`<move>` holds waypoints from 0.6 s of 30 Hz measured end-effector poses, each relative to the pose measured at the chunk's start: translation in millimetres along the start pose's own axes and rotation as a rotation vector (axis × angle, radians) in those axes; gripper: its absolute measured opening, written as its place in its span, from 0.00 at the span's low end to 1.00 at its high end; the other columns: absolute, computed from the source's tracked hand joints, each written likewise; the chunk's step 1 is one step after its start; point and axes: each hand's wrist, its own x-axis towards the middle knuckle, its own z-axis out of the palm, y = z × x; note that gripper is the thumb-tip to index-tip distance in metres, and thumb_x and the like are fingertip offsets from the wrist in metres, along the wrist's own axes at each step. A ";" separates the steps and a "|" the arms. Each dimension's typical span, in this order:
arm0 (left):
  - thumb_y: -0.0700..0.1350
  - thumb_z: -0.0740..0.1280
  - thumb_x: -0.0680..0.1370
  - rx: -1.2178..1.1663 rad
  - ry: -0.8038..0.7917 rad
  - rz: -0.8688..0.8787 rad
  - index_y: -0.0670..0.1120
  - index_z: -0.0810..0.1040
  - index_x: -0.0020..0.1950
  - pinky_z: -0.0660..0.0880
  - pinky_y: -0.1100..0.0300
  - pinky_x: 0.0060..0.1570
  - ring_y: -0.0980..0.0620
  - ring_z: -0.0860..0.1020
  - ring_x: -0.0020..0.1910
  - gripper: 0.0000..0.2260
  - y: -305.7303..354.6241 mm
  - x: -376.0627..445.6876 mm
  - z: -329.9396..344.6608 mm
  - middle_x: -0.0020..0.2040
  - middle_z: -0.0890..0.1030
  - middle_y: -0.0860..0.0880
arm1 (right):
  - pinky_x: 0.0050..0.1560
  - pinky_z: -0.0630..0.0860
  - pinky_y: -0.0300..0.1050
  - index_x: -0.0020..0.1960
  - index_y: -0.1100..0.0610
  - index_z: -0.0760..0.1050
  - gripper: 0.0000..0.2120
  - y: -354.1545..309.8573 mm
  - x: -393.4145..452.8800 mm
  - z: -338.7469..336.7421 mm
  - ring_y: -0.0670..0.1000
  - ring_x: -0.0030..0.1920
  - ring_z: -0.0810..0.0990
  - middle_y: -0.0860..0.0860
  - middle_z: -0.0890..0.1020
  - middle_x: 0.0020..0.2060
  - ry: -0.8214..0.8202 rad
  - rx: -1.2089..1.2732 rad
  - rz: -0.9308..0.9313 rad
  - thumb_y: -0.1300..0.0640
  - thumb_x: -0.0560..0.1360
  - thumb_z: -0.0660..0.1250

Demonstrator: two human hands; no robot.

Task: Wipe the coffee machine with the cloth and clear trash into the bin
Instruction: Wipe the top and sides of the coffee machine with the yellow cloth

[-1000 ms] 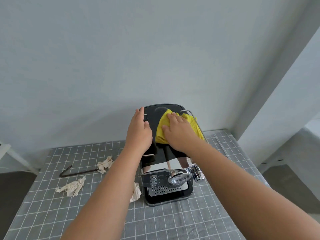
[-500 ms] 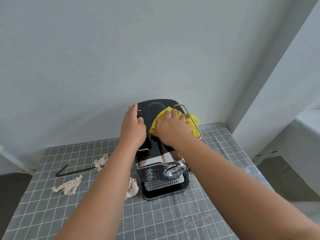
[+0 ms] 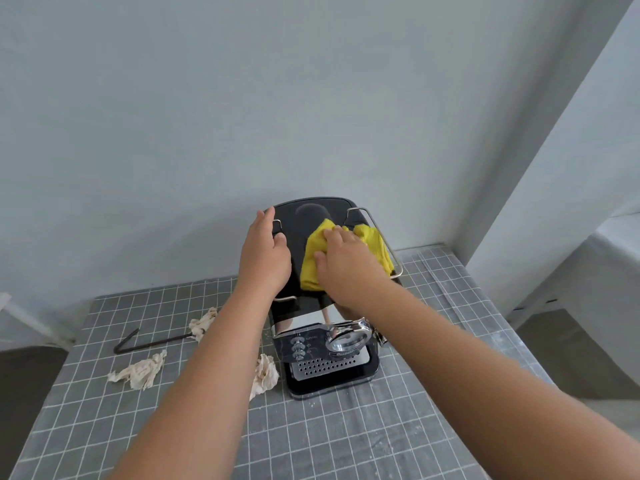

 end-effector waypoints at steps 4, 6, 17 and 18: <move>0.40 0.54 0.82 -0.012 0.012 0.003 0.49 0.60 0.77 0.54 0.60 0.72 0.53 0.56 0.77 0.22 -0.3 -1.8 -0.1 0.79 0.57 0.50 | 0.70 0.59 0.56 0.70 0.64 0.62 0.24 4.5 48.4 3.5 0.62 0.70 0.63 0.60 0.66 0.69 0.009 -0.035 0.014 0.50 0.80 0.51; 0.40 0.54 0.82 -0.014 0.012 0.010 0.49 0.60 0.77 0.54 0.59 0.73 0.52 0.56 0.77 0.22 -0.6 -1.7 -0.1 0.78 0.58 0.49 | 0.69 0.59 0.58 0.69 0.63 0.63 0.32 9.5 57.8 8.8 0.66 0.69 0.62 0.59 0.65 0.69 -0.005 -0.094 0.011 0.44 0.75 0.42; 0.41 0.53 0.82 -0.005 -0.012 0.015 0.50 0.59 0.77 0.55 0.57 0.74 0.52 0.56 0.77 0.22 1.8 -0.5 0.2 0.79 0.57 0.51 | 0.67 0.64 0.63 0.68 0.63 0.64 0.32 -0.7 -53.0 33.4 0.67 0.71 0.61 0.67 0.62 0.72 0.040 -0.147 -0.054 0.48 0.76 0.36; 0.41 0.53 0.82 -0.008 -0.012 0.015 0.50 0.59 0.77 0.56 0.57 0.73 0.52 0.57 0.77 0.22 1.5 -0.3 0.4 0.78 0.57 0.51 | 0.65 0.67 0.63 0.65 0.63 0.67 0.32 -0.3 -58.3 33.5 0.68 0.70 0.65 0.67 0.65 0.70 0.057 -0.125 -0.057 0.48 0.75 0.36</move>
